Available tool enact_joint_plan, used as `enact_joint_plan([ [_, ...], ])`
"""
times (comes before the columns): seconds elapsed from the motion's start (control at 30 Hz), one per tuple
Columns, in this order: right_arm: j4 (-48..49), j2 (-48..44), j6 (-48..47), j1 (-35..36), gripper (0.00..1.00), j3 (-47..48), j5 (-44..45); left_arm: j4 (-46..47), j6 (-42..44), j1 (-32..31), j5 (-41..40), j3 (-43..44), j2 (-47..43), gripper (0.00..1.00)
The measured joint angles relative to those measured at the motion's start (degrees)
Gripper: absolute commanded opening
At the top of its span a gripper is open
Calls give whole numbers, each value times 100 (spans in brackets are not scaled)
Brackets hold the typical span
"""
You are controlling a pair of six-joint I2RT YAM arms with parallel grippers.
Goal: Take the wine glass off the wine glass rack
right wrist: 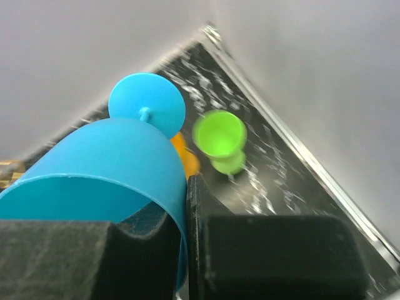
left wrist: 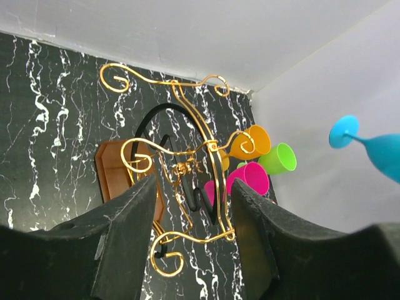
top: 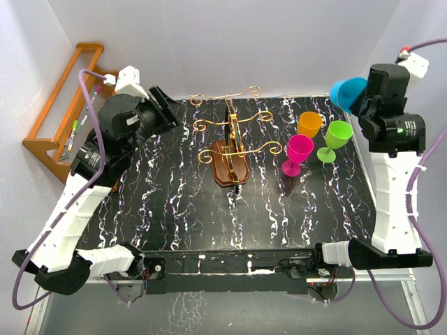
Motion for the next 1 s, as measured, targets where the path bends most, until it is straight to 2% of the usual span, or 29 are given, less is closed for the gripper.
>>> enact_joint_plan([
  [0.3,-798,-544,-85,-1764,8,-2035,-765,-76,61,-2,131,-531,-144,48],
  [0.67,-424,-542,-13,-2046,12,-3880,-1788,-275,-50,0,127,-1335,-1209,47],
  [1.0,424,-387,28,-2048,18,-4885,-1891,-564,-136,-2,-66,-1550,-1449,47],
])
